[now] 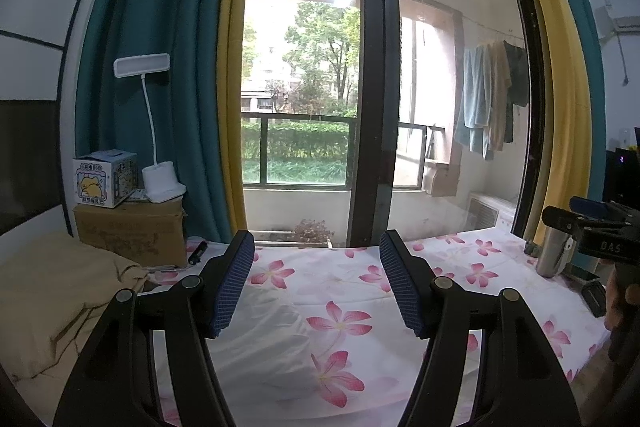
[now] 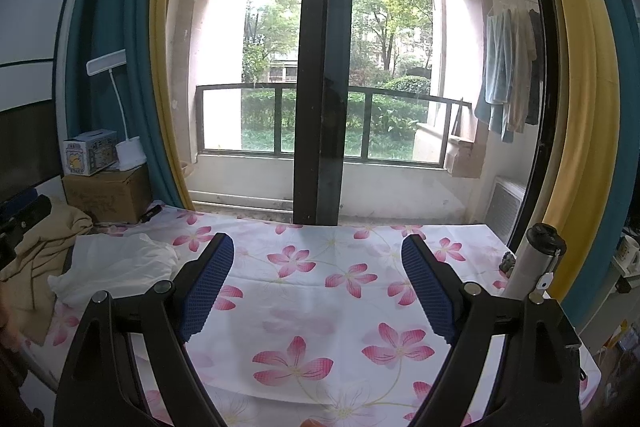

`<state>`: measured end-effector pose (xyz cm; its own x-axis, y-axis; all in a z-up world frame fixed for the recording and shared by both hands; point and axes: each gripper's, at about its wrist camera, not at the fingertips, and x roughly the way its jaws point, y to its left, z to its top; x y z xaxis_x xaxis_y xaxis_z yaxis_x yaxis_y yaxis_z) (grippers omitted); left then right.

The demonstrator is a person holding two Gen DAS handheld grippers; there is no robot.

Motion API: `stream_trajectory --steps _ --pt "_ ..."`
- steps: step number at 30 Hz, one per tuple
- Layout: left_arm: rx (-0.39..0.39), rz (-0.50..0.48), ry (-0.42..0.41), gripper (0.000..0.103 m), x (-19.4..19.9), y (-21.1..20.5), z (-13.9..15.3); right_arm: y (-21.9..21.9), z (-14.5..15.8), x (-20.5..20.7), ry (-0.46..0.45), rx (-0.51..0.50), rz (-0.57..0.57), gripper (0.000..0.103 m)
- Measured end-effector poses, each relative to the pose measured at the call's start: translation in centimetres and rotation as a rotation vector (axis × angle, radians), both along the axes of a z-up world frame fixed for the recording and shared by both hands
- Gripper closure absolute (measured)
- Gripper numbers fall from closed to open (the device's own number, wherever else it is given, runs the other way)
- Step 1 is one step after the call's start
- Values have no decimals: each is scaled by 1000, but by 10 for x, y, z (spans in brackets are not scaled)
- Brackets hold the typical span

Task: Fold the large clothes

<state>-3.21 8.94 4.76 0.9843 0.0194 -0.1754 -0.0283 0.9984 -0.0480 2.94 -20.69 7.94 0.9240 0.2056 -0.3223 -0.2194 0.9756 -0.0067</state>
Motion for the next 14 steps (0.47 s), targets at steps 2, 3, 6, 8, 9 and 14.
stream_trajectory --steps 2,3,6,8,9,14 --pt "4 -1 2 34 1 -1 -1 0 0 0 0 1 0 17" --pt "5 -2 2 34 0 -1 -1 0 0 0 1 1 -1 17" --pt "5 -4 2 34 1 -1 -1 0 -1 1 4 3 -3 17" --pt "4 -5 4 34 1 -1 -1 0 -2 2 7 3 -2 17" --pt "3 -6 5 34 1 -1 -2 -1 -3 2 7 3 -2 17" --pt "7 -9 11 34 2 -4 -2 -3 -5 3 12 5 -2 17"
